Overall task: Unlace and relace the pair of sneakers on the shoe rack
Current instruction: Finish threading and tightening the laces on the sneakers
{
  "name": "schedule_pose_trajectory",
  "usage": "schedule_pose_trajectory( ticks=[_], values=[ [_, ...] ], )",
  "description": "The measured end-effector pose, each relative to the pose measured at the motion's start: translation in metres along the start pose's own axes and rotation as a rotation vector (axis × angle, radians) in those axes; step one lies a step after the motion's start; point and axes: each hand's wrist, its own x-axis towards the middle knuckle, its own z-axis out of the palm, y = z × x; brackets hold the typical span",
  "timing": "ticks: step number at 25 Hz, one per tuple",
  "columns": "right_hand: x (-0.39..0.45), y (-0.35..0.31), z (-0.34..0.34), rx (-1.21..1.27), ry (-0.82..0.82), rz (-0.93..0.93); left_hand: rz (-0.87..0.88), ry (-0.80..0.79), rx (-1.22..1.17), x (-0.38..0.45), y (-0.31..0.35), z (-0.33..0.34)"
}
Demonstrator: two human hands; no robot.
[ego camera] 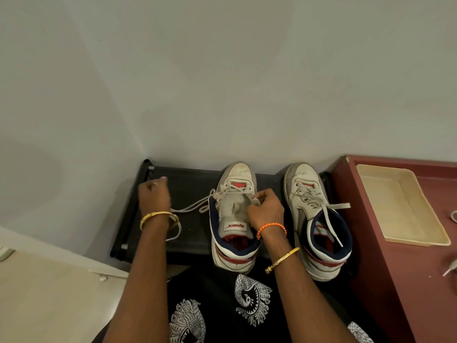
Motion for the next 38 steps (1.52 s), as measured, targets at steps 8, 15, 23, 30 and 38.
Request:
schedule_pose_trajectory(
  ticks=[8, 15, 23, 30, 38],
  values=[
    [0.004, -0.006, -0.004, 0.002, -0.092, 0.010, 0.274, -0.595, 0.623, -0.030, -0.012, 0.040],
    [0.008, 0.000, -0.004, 0.003, -0.077, 0.030, 0.138, -0.294, 0.448, -0.023, -0.014, 0.026],
    [0.007, -0.004, -0.006, -0.017, -0.140, 0.002, 0.068, -0.493, 0.352, -0.034, -0.004, 0.040],
    [0.007, -0.004, -0.011, 0.013, -0.200, -0.023, 0.059, -0.594, 0.555, -0.043, 0.010, 0.057],
    [-0.016, -0.048, -0.026, 0.298, -0.209, -0.345, 0.089, -0.722, 0.085, -0.100, 0.071, 0.013]
  ],
)
